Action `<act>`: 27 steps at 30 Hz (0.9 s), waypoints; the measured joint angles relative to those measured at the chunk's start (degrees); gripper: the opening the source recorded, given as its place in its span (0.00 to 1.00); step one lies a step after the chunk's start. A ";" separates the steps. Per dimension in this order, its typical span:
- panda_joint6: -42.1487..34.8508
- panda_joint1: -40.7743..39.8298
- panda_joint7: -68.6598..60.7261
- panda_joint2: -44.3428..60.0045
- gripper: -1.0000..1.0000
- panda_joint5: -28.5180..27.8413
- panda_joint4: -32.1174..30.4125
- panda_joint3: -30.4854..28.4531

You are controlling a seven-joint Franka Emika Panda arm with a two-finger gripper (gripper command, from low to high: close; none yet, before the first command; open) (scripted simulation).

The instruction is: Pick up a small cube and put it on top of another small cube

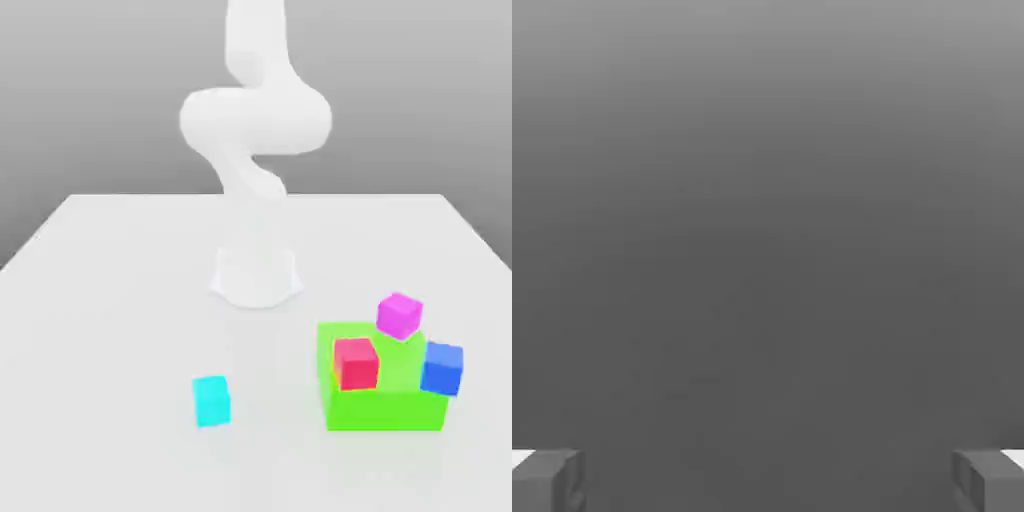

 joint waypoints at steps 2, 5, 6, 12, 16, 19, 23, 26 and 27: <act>3.04 0.11 -1.80 3.98 0.50 -0.50 -3.21 -1.02; 7.46 0.22 -4.50 9.82 0.50 -1.14 -7.87 -2.60; 8.93 0.25 -5.42 11.75 0.50 -1.32 -9.41 -3.14; 18.01 0.24 -11.48 23.79 0.50 -1.95 -18.91 -6.39; 24.97 0.15 -16.66 33.22 0.50 -1.57 -25.88 -8.62; 30.59 -0.03 -21.29 40.78 0.50 0.44 -30.14 -9.23; 37.35 -2.97 -26.18 49.34 0.50 6.43 -29.50 -5.12; 42.41 -6.83 -27.69 55.54 0.50 8.35 -28.38 -0.81; 43.48 -7.58 -27.82 56.86 0.00 8.51 -28.14 -0.03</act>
